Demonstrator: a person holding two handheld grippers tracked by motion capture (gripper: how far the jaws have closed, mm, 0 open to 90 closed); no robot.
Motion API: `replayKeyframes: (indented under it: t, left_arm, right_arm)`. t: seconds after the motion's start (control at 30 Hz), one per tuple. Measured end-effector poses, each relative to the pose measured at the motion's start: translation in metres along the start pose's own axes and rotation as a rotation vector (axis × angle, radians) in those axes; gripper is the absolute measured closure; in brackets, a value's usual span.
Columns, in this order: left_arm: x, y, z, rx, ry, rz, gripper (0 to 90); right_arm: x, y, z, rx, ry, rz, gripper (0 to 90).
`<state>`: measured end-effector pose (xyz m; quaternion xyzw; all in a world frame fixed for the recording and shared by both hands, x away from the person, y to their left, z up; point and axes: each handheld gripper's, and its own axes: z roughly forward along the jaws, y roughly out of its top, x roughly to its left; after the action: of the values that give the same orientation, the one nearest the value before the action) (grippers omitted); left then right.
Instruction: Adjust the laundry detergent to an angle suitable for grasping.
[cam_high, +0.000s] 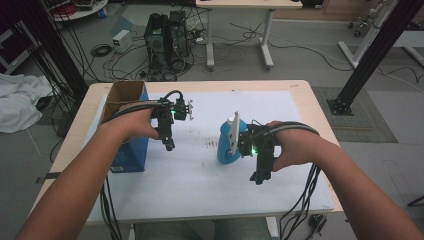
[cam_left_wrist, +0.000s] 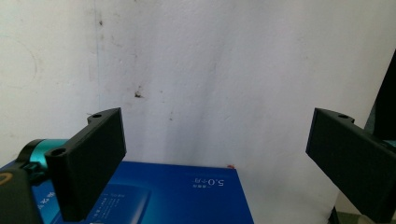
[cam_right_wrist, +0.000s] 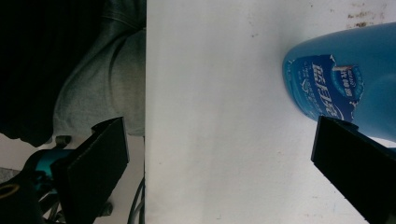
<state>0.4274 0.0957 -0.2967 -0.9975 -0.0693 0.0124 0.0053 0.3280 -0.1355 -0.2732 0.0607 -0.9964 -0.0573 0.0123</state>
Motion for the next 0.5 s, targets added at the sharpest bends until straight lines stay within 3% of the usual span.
replayKeyframes:
  t: [0.5]
  left_arm:
    - [-0.0042, -0.0023, -0.0035, -0.006, 0.001, -0.009, 4.7]
  right_arm:
    - [-0.0005, 0.0016, -0.0003, -0.007, -0.01, -0.02, 3.1]
